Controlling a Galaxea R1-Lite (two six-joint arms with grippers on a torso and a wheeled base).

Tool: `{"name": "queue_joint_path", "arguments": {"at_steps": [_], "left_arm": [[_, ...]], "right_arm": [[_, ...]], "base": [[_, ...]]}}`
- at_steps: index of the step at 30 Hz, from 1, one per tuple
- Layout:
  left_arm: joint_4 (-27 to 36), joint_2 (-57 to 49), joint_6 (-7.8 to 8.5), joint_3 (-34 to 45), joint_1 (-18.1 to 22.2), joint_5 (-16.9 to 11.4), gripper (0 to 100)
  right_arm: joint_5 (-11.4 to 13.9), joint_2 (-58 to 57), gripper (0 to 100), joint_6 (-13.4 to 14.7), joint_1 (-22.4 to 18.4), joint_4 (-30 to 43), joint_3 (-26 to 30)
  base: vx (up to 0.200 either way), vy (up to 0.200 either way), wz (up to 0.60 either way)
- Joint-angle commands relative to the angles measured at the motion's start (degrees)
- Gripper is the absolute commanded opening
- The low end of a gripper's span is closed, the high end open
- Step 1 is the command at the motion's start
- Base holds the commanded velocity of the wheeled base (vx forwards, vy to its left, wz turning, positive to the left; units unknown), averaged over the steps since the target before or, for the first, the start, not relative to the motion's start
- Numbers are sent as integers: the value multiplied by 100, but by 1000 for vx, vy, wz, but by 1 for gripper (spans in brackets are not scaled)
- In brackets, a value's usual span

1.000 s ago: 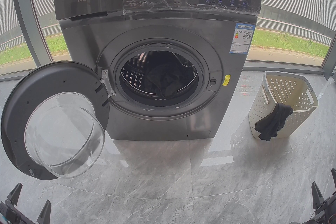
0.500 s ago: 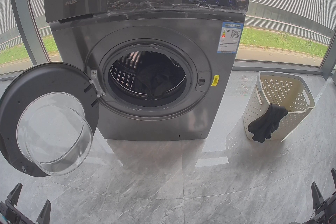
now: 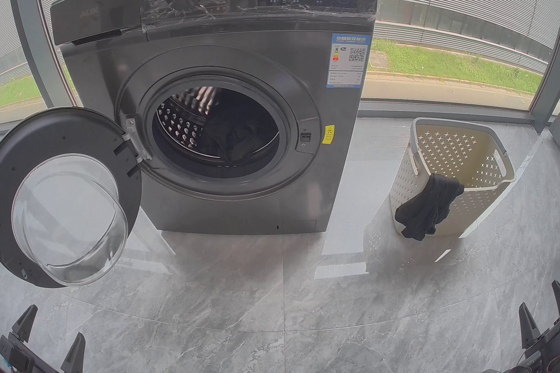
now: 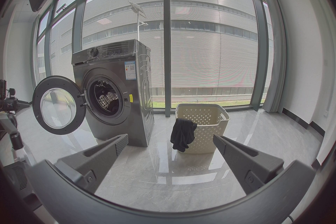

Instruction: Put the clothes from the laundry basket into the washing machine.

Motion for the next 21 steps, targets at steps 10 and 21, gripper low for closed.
{"name": "queue_joint_path", "arguments": {"at_steps": [10, 21], "left_arm": [[-5, -74, -8, 101, 4, 7, 100], [-5, -74, -43, 101, 4, -2, 100]], "right_arm": [[4, -74, 100, -1, 8, -4, 92], [4, -74, 100, -1, 0, -4, 92]], "base": [[0, -200, 0], [0, 0, 0]]}}
